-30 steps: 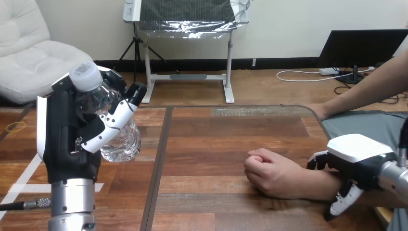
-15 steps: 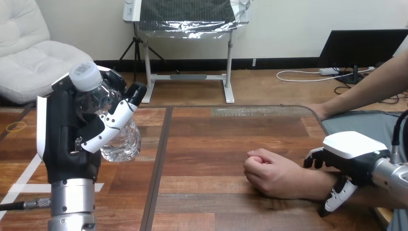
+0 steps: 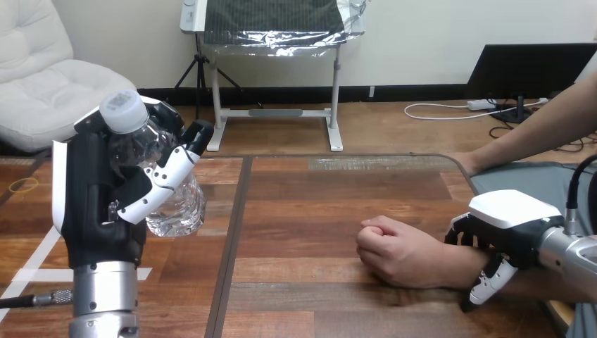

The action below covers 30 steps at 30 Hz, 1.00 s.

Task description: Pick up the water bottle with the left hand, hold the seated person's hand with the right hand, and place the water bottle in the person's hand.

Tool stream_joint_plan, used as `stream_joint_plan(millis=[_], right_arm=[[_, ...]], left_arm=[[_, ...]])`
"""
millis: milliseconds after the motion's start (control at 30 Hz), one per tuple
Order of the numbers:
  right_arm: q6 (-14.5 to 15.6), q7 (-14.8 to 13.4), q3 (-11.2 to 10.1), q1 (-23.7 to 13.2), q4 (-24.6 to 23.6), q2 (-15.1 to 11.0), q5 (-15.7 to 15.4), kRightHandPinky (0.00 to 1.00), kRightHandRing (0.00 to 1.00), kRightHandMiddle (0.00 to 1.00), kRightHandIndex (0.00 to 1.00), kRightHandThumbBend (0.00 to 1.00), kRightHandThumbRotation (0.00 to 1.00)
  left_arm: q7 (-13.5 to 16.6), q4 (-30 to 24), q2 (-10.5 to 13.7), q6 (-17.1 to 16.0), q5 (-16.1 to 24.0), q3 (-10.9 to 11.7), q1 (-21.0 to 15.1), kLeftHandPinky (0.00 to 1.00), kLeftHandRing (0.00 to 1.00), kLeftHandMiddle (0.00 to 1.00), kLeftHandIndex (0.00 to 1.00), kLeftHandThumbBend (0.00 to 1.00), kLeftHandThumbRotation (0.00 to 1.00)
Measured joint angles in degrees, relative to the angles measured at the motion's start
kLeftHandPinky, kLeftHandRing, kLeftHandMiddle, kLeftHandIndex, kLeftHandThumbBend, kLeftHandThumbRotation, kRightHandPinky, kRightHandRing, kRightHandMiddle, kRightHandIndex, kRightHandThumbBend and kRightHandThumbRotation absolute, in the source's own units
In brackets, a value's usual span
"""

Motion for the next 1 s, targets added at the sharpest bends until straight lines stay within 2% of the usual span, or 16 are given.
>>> stream_joint_plan(millis=[433,567,1000], right_arm=[[-1.15,-0.12,0.66,-2.00,3.33,1.21,1.51,0.19,0.27,0.38,0.47,0.85,0.16],[-1.24,-0.16,0.82,-2.43,3.92,1.72,1.92,0.16,0.24,0.35,0.44,0.85,0.14],[-0.12,1.57,1.35,-3.47,4.36,2.26,2.14,0.18,0.26,0.36,0.41,0.84,0.16]], left_arm=[[-0.06,0.00,0.03,-0.03,0.00,0.29,0.00,0.20,0.27,0.34,0.37,0.51,0.00],[-0.05,0.00,0.03,-0.03,0.01,0.42,0.00,0.20,0.27,0.34,0.37,0.51,0.00],[-0.02,0.00,0.03,-0.03,0.01,1.29,0.00,0.20,0.27,0.33,0.36,0.53,0.00]])
